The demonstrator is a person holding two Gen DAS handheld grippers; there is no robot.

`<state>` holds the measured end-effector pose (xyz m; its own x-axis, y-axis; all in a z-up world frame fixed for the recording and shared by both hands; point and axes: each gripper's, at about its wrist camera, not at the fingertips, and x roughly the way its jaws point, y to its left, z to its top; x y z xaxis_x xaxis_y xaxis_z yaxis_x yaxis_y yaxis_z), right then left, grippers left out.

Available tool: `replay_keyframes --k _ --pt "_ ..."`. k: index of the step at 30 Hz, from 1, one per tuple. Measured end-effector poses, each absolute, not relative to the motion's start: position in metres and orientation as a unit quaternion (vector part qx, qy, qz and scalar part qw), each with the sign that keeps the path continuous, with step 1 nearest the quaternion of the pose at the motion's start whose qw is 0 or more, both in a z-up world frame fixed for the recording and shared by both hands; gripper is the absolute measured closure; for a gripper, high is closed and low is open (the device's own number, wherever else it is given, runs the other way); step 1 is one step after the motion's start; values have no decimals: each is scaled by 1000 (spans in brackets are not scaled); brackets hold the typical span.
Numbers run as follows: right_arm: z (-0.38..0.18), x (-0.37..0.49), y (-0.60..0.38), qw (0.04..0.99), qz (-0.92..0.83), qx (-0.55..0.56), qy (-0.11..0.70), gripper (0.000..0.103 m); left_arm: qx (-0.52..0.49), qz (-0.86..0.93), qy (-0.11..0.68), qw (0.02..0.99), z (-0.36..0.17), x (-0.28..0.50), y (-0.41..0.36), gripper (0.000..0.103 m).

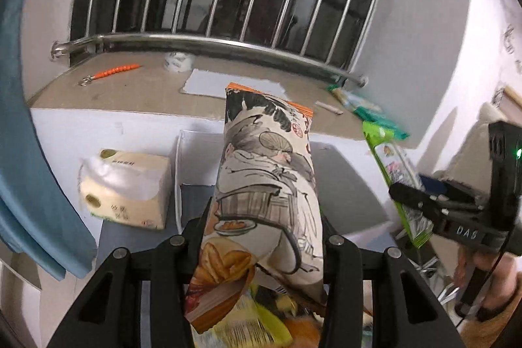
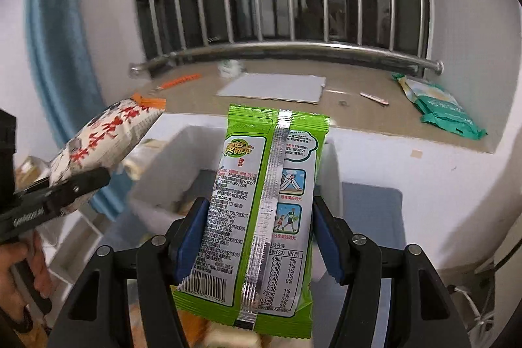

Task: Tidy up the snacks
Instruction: 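Carry green packet into box with right tool while left tool carries printed bag there, then grasp the long white printed bag with the right tool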

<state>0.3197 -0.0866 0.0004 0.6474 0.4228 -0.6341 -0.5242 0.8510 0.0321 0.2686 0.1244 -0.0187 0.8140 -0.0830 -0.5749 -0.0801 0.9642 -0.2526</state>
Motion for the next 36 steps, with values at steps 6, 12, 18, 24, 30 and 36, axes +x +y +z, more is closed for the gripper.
replay_keyframes --k 6,12,18,24,30,36 --pt "-7 377 -72 897 245 -110 350 15 -106 31 349 931 -37 325 120 0" --pt "-11 384 -73 905 221 -122 342 0 -94 39 355 929 -39 313 127 0" --pt "-6 359 -86 911 227 -118 324 0 -67 28 344 936 -27 280 123 0" --pt "9 304 -109 914 258 -96 298 0 -51 6 317 947 -10 221 107 0" --pt "18 226 -146 921 287 -53 258 0 -73 -39 311 947 -21 156 88 0" --pt "-14 161 -178 922 280 -23 266 0 -98 -45 313 944 -55 90 80 0"
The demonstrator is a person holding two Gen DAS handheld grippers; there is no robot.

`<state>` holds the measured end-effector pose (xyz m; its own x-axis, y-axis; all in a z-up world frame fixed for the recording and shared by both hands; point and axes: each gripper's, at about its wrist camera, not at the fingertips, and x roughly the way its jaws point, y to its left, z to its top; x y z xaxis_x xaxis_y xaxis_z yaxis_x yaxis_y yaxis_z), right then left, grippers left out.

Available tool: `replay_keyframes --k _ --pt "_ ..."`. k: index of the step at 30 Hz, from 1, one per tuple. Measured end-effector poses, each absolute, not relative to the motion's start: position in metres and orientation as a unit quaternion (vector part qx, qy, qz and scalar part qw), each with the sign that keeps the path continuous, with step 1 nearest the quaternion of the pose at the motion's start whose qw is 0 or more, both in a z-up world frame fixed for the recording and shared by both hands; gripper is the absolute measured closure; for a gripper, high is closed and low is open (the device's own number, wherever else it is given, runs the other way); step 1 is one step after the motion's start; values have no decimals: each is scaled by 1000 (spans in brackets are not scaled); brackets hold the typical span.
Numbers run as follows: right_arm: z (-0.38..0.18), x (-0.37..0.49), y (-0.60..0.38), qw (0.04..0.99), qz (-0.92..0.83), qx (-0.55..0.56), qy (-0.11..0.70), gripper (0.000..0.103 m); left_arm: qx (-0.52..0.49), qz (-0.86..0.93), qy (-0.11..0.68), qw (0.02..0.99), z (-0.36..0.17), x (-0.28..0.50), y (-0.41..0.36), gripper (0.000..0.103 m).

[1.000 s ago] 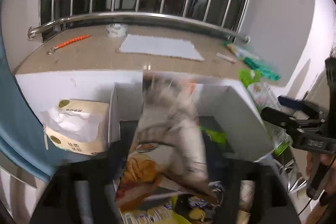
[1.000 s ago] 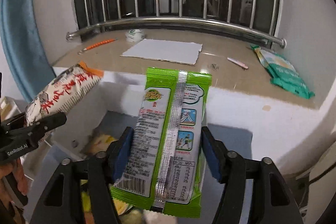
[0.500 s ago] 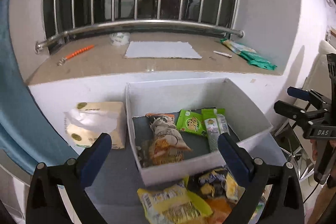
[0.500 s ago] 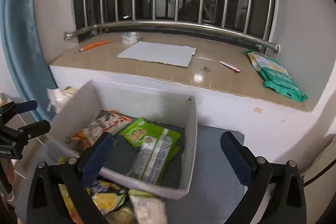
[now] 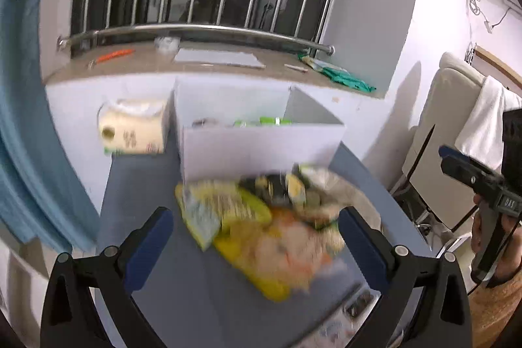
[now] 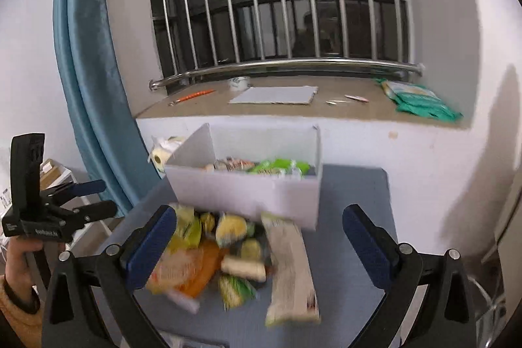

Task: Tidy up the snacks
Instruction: 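Grasp the long white printed bag with the right tool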

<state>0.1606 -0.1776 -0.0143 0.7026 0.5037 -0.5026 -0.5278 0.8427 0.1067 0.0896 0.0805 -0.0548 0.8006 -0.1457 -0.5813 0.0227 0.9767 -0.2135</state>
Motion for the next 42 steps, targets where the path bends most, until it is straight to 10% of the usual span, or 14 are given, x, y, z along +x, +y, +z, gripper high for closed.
replay_keyframes --k 26,27,29,42 --pt "-152 255 -168 854 252 -60 450 0 -72 -64 342 935 -84 63 64 0" --pt "-156 258 -166 850 254 -64 457 2 -71 -66 347 933 -86 65 62 0" --pt "-163 262 -163 839 269 -62 469 48 -68 -70 355 930 -91 69 59 0" --pt "-138 222 -200 851 265 -1 453 61 -53 -122 424 896 -118 121 34 0"
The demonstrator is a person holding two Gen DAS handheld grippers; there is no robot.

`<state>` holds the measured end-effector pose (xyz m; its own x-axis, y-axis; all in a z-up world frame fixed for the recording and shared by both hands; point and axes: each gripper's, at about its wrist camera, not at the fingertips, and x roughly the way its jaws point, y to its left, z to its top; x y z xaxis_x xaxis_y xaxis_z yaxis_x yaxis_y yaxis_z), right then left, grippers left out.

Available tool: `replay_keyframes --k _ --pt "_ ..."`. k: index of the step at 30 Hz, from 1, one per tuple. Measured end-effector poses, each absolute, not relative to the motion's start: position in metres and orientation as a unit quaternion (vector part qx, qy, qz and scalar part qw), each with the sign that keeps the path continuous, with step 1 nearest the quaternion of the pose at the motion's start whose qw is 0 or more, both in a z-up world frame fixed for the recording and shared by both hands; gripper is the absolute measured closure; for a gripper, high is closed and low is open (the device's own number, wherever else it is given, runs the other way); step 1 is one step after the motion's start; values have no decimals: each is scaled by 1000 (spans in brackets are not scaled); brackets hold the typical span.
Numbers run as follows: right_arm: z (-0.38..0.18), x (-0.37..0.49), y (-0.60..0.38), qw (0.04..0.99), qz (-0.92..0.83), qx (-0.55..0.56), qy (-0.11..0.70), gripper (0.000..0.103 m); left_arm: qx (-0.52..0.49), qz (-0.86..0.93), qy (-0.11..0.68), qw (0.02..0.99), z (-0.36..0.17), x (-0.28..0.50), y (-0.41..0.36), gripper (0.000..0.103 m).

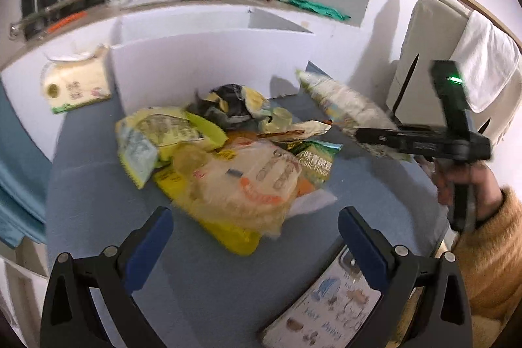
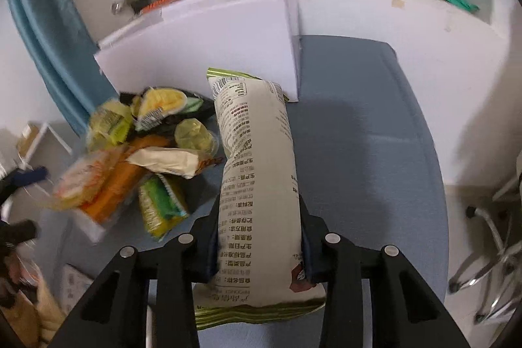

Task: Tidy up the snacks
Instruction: 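Grasp the long white printed bag with the right tool, then place white bag in box with right tool while left tool places rice-cracker bag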

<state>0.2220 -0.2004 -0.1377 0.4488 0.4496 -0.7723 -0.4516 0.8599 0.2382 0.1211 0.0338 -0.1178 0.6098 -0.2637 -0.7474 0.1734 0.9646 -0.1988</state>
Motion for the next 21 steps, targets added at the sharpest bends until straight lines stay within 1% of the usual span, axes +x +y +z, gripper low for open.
replay_keyframes --k 2,8,16,17,18,19,21 --pt "-128 208 -212 854 274 27 441 61 -64 -120 438 889 -121 134 34 0" --pt "-106 173 -229 867 283 55 406 61 -88 -106 458 878 -133 163 32 0" --pt "-106 159 -227 860 303 64 405 61 -118 -83 463 875 -143 173 37 1" --pt "-107 158 -226 860 303 65 405 61 -122 -84 462 874 -144 172 39 5" --pt "-108 157 -225 860 302 66 405 61 -127 -84 461 874 -144 171 41 12" --pt "-108 156 -224 860 302 67 405 61 -136 -88 459 873 -145 169 44 22" --pt "-108 157 -224 861 301 66 403 61 -138 -92 456 874 -146 165 46 24"
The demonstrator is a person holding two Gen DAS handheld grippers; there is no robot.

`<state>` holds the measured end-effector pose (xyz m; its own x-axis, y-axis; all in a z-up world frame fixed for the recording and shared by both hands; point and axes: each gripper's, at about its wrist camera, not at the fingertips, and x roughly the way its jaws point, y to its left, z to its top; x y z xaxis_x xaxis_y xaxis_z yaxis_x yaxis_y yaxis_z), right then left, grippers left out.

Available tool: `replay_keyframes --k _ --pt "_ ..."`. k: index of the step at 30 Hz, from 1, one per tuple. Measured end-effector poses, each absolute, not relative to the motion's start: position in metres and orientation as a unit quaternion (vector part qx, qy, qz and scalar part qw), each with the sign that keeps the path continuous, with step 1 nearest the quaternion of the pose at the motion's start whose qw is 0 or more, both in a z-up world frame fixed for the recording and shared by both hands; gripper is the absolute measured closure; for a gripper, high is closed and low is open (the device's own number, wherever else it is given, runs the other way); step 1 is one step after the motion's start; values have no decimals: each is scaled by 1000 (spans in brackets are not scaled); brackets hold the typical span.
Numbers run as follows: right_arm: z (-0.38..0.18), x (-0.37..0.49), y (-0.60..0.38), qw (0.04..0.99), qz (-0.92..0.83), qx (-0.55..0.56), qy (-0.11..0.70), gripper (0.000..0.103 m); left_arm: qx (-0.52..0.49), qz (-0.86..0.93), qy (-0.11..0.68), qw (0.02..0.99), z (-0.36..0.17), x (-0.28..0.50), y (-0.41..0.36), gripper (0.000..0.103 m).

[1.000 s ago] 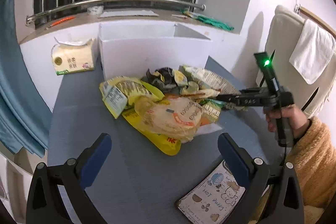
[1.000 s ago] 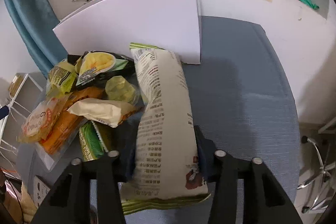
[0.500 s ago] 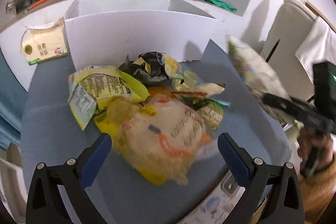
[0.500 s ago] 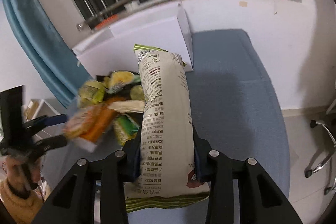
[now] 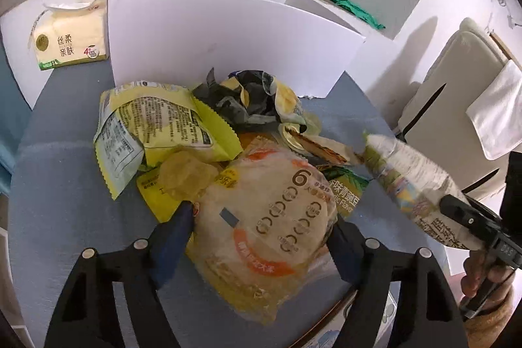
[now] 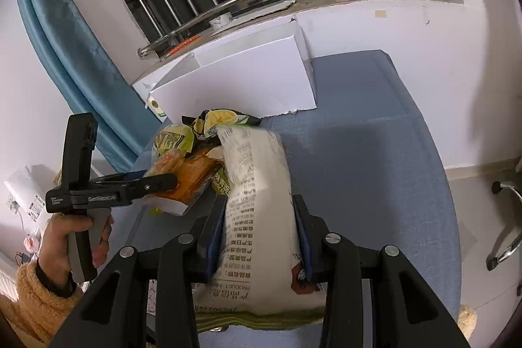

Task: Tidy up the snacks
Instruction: 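Place white bag in box with right tool while left tool places rice-cracker bag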

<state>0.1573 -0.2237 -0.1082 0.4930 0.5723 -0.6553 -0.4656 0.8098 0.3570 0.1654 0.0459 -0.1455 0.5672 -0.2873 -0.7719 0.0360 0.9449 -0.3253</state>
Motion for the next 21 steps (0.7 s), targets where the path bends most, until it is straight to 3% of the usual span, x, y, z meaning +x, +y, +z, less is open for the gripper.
replay_keyframes --k 13,21 --pt "-104 151 -222 869 292 48 395 70 -111 -100 373 915 -97 124 56 31" --pt "-43 150 -218 893 304 44 329 70 -85 -89 320 939 -41 138 67 31"
